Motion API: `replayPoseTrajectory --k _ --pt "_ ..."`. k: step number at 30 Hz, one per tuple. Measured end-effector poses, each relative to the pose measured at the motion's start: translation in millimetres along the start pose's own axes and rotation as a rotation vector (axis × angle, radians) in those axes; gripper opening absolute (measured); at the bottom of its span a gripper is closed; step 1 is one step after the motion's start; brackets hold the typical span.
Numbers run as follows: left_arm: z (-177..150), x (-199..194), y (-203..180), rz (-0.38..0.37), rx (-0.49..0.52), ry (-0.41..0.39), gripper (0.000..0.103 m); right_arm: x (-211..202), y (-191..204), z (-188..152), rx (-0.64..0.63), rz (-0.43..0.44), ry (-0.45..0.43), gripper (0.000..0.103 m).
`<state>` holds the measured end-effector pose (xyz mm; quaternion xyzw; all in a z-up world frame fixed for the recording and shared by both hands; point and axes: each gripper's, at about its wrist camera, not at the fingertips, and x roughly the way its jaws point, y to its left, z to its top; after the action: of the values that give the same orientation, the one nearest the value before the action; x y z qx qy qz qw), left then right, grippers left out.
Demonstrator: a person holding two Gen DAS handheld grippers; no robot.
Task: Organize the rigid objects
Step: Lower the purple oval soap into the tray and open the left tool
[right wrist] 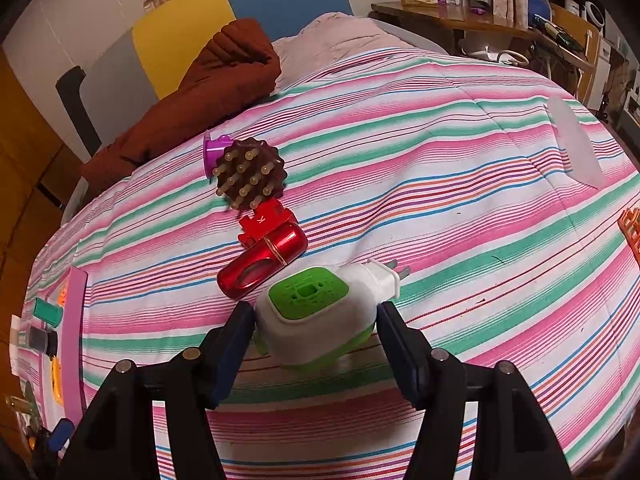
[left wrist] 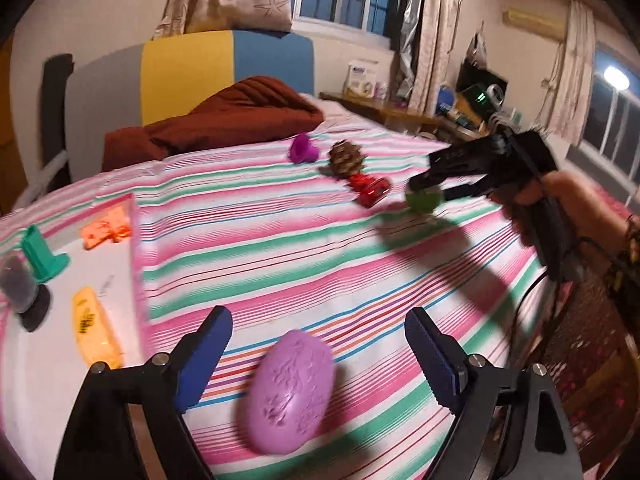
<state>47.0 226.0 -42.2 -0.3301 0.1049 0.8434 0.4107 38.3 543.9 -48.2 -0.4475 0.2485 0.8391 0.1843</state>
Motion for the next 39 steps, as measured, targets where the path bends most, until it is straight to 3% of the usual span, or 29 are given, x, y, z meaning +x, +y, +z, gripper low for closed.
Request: replayPoseTrajectory --k 2,6,8,11,15,22,30,35,39 --pt "-2.9 -1.1 3.2 0.008 0.015 0.010 0.081 -0.6 0.1 0.1 0.000 0.003 -0.002 0.064" --pt "-11.6 8.8 0.9 0.044 0.089 0.087 0.053 -2.3 0.8 0.3 0.001 0.014 -0.005 0.064" --pt "-16.9 17.5 -4.1 0.073 0.131 0.130 0.046 -2.8 1.1 0.4 0.003 0.018 -0.008 0.064" --pt "-21.4 19.0 -5.9 0.085 0.132 0.123 0.045 -3.5 0.8 0.4 0.008 0.023 -0.011 0.064" --pt "-14.4 9.1 11.8 -0.005 -0.033 0.102 0.045 -4.2 1.6 0.7 0.005 0.028 -0.017 0.064" --pt "1.1 -28.4 36.5 -0.028 -0.165 -0.010 0.045 -7.5 10.1 -1.0 -0.033 0.032 -0.033 0.064" --pt "-3.4 -57.9 95.4 0.032 -0.331 -0.050 0.045 -3.0 28.9 -9.4 -0.100 0.031 -0.005 0.064" --pt "-14.6 -66.6 143.2 0.140 -0.421 -0.042 0.045 -8.3 44.3 -16.7 -0.119 0.049 -0.030 0.062" --pt "-21.4 -58.2 175.7 0.237 -0.462 0.025 0.045 -16.6 69.1 -26.4 -0.171 0.067 -0.070 0.060"
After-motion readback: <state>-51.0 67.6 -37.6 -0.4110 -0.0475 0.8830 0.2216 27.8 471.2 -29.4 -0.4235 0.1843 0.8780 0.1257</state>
